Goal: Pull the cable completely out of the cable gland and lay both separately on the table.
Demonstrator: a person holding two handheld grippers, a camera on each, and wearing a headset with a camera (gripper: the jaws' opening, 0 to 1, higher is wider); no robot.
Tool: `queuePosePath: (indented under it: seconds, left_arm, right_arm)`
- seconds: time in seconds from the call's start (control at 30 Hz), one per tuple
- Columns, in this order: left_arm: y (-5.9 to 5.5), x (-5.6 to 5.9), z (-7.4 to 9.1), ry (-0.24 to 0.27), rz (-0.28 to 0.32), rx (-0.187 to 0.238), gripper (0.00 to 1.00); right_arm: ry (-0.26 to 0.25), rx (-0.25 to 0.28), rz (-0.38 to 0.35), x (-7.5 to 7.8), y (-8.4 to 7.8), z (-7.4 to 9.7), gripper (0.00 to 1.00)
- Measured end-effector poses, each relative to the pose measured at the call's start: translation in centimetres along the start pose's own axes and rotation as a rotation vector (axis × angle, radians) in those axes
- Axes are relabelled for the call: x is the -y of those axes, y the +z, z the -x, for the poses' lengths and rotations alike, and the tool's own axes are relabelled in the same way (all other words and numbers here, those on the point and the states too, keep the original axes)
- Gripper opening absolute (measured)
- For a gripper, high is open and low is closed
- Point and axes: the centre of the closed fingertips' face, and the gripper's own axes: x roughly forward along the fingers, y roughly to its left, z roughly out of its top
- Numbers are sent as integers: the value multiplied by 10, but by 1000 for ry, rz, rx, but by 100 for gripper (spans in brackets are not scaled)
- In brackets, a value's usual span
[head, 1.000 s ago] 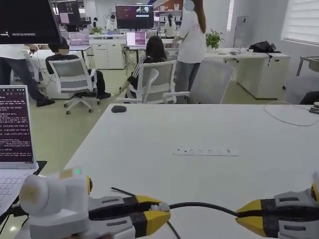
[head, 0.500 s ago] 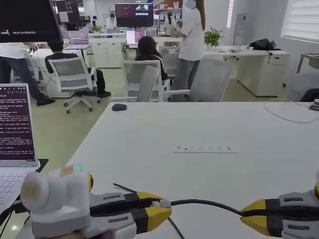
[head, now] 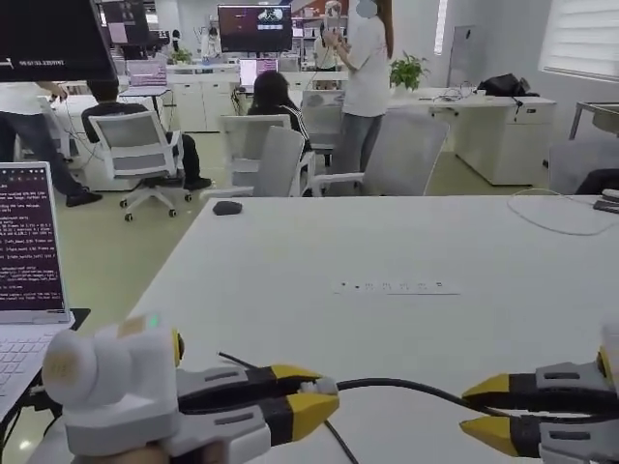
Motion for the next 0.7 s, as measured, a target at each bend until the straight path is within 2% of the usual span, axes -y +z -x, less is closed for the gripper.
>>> queuePosePath:
  seconds: [0.13, 0.2, 0.33, 0.4, 0.53, 0.7]
  left_arm:
    - [0, 3, -3, -2, 1, -1, 16]
    - [0, 3, -5, -2, 6, -2, 16]
    - [0, 6, -8, -8, 2, -4, 16]
    - [0, 9, -11, -14, -5, -10, 16]
    - [0, 13, -14, -27, -12, -12, 16]
    - [-2, 18, -16, -36, -24, -21, 16]
  right_arm:
    - [13, 36, 30, 0, 17, -3, 19]
    - [25, 57, 62, -3, 31, -7, 20]
    - [74, 87, 130, -12, 52, -16, 24]
    - [94, 84, 163, -17, 59, -21, 25]
    - [127, 91, 203, -24, 69, -30, 26]
    - [160, 86, 229, -30, 70, -37, 25]
